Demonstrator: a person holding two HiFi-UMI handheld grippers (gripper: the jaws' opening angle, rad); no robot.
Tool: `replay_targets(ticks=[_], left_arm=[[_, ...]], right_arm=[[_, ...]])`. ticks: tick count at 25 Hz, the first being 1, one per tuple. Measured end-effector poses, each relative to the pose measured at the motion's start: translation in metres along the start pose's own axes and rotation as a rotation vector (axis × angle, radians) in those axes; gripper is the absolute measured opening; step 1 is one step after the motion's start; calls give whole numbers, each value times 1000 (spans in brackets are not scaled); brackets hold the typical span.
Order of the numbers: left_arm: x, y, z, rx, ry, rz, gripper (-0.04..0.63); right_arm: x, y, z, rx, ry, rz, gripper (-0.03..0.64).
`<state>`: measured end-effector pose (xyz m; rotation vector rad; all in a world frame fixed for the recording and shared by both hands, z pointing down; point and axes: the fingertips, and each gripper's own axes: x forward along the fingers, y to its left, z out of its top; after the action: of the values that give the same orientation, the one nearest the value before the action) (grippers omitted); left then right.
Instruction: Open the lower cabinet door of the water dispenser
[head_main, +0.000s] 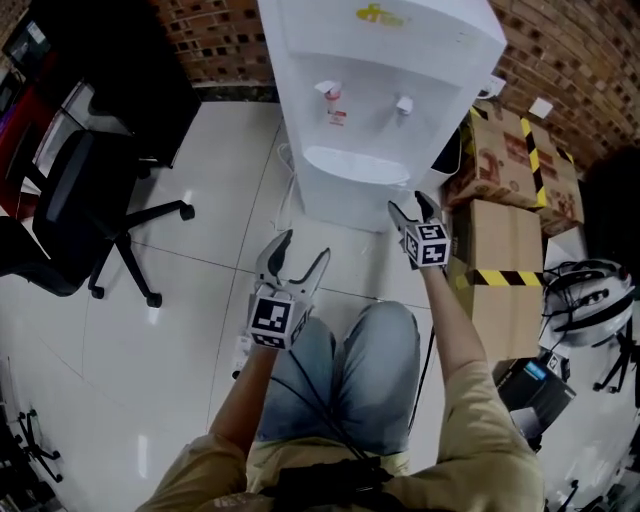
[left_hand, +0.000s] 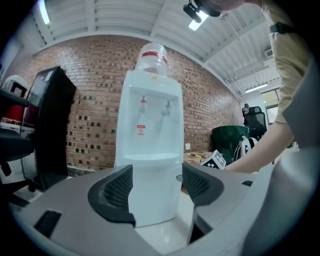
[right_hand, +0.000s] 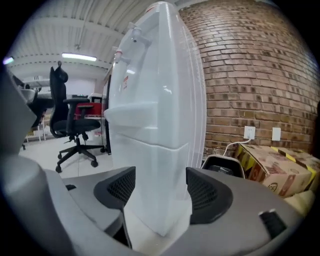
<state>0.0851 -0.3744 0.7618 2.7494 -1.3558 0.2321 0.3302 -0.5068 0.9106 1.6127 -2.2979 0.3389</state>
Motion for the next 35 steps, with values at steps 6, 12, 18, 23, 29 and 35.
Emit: replay_targets(ticks=[6,12,18,23,29,35], left_arm=[[-16,13,-5,-16,-21,42,296],[-36,26,5,-5,-37,63,295],[-38,22,-3,-1,-37,35,295],[-37,9,-8,12,-28,-7,295],[-44,15,-15,-2,-33,-3,295],[-52,18,-28,-19,-18,0,295]], right_arm=[[10,-8,8,-10,1,-26,276],[3,-6,5,-12,59,9,202],[-22,22,-1,-61,68,124,196],[-53,55,-13,-56,48,234,196],[-79,98,-20,-64,-3,323,196],[-93,131,-29,-170,25,399,196]])
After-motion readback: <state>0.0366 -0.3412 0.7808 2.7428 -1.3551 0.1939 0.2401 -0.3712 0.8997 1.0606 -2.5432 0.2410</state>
